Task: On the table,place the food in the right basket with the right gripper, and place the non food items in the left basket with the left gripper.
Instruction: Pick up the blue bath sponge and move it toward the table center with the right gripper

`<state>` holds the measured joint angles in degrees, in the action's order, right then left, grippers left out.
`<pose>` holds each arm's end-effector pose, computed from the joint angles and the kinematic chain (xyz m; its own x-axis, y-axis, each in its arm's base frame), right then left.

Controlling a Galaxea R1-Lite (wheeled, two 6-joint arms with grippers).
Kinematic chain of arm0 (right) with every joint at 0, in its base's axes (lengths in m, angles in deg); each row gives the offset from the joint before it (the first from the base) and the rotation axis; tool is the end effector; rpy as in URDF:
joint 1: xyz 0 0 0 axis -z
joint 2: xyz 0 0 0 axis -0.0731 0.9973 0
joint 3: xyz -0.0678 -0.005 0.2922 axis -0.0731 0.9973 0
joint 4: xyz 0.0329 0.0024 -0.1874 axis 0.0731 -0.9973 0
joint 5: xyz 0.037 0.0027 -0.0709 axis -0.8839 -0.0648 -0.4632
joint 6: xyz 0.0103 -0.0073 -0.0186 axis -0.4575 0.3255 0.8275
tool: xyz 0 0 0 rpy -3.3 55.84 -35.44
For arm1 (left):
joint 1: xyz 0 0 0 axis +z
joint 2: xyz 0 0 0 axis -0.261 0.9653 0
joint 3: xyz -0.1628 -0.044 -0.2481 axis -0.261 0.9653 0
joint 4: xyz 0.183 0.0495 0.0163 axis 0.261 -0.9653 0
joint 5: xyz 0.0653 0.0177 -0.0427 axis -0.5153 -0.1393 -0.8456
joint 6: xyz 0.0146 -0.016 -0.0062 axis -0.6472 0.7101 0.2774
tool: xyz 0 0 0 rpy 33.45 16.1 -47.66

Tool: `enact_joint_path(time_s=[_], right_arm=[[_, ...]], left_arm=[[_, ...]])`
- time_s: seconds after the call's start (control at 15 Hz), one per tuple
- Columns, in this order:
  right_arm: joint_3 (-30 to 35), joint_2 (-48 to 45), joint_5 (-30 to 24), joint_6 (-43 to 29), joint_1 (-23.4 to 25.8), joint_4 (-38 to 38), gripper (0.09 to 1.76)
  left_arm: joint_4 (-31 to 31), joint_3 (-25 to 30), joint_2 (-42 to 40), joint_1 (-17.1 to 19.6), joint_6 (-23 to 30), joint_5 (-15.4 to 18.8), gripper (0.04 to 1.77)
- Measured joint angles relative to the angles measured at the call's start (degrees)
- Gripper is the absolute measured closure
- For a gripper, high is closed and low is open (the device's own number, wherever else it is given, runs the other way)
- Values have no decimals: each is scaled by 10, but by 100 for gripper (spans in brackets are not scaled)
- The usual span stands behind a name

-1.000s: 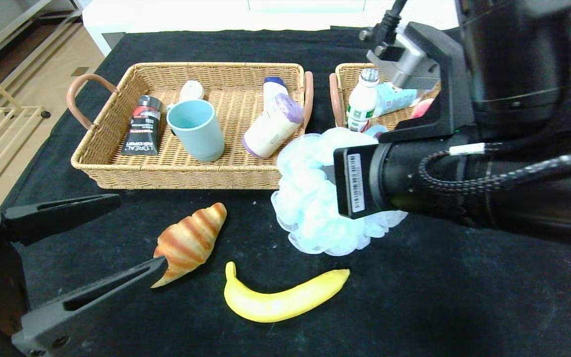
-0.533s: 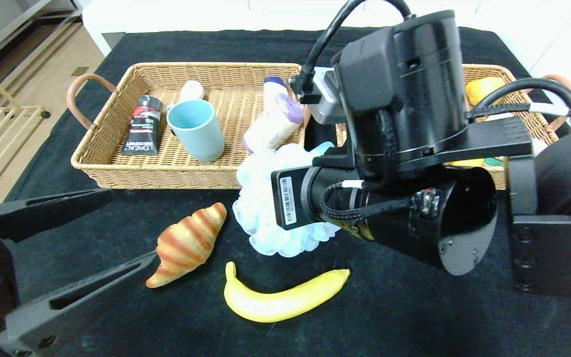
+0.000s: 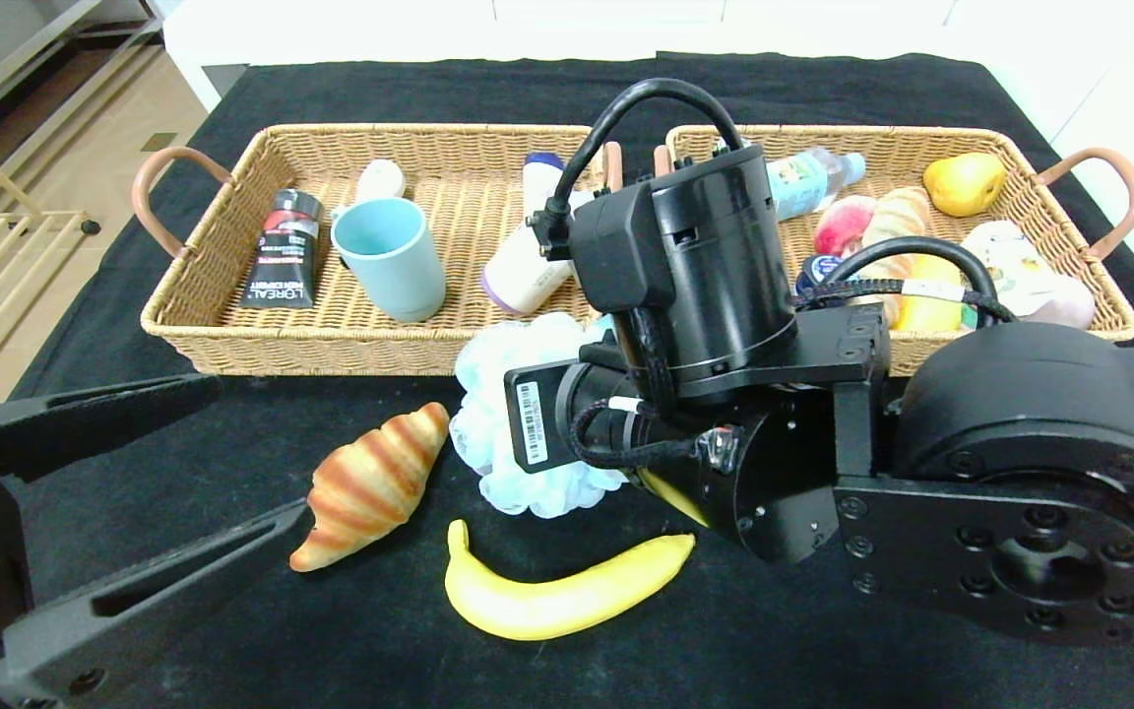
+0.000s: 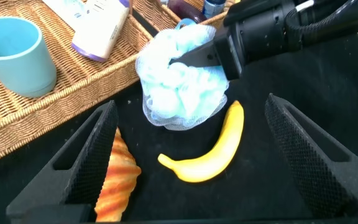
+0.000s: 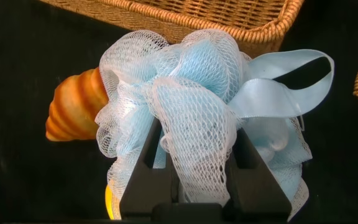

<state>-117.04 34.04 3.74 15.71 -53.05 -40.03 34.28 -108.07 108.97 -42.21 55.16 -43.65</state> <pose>0.2200 0.3245 0.2567 0.8152 0.4940 -0.3022 -0.4828 0.8680 0.1164 0.0969 -0.0560 0.2555 0.7415 -0.6707 0.0190 0.6642 0.7378 0.1205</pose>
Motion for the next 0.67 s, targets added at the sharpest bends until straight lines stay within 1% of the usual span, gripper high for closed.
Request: enact_joint_path(time_s=[0.33,0.4,0.53,0.67], right_arm=[[-1,6,0,0,6,14,144],[-1,7,0,0,7,17,133],[-1,8,0,3,8,18,105],[-1,9,0,4,8,17,84]], left_arm=[[-2,0,1,-1,0,0,9],[-2,0,1,-1,0,0,9],[-2,0,1,-1,0,0,9],[-3,0,1,-1,0,0,9]])
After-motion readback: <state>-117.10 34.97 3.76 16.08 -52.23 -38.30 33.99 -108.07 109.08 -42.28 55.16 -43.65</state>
